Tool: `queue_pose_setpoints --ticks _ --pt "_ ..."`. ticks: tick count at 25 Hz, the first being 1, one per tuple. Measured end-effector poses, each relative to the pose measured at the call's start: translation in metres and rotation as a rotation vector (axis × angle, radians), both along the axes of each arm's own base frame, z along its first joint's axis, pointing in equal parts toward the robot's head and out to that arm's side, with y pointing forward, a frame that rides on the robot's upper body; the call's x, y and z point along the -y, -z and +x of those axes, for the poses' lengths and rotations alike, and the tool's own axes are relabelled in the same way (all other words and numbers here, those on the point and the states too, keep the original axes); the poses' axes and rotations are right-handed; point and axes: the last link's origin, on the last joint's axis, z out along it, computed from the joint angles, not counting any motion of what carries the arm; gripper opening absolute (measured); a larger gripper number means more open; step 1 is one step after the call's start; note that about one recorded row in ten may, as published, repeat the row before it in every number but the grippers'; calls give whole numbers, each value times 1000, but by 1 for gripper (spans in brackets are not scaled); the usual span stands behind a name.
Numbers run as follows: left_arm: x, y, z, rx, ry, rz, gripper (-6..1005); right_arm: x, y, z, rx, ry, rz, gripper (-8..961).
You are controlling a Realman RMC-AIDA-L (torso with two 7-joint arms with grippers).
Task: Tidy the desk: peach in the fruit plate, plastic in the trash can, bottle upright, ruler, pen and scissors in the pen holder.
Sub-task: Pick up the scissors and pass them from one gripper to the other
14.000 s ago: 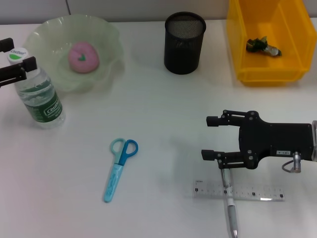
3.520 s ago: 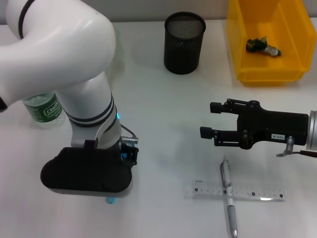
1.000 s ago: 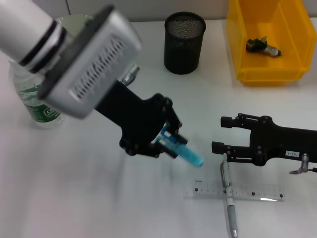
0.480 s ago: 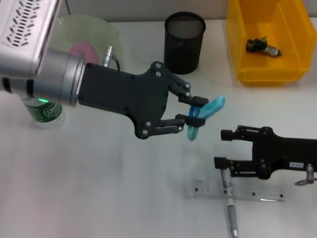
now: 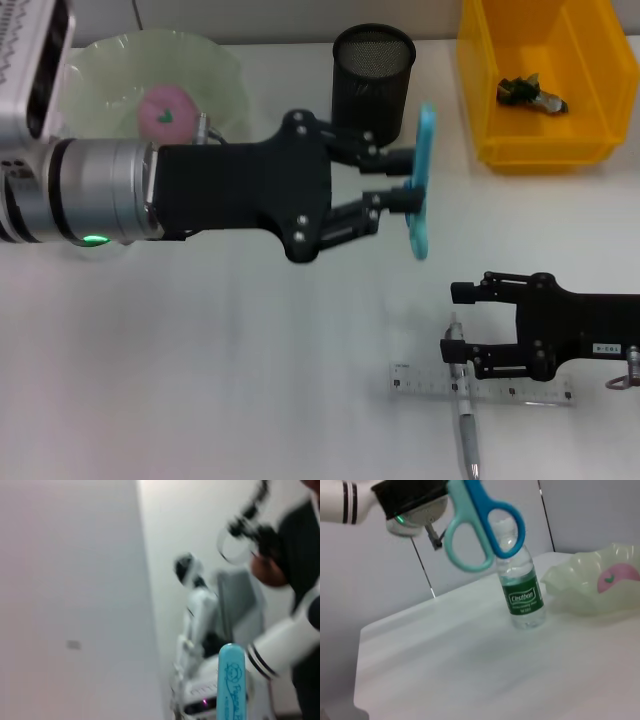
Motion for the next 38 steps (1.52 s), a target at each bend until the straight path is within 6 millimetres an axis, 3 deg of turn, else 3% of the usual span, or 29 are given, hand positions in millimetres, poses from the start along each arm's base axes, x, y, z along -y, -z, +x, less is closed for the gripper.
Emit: queue_pose_setpoints --ticks 10,14,16,20,24,29,38 --pt "1 7 -19 257 -340 -79 236 -6 -15 -3 -83 3 120 791" --pt "-4 8 -26 302 -449 -80 236 -8 -16 -7 -127 -7 180 791" --pt "-11 12 -37 335 -586 -69 236 -11 -17 -11 -163 -10 224 791" --pt "-12 13 -39 346 -616 -67 236 -13 -19 -12 -184 -5 249 790" --pt "-21 15 -52 454 -819 -98 236 -13 -18 -13 -216 9 280 790" --pt "-20 17 -62 530 -954 -158 236 -14 -19 -11 -252 14 370 790" --pt "-16 19 -71 608 -1088 -286 236 -25 14 -27 -296 17 473 790"
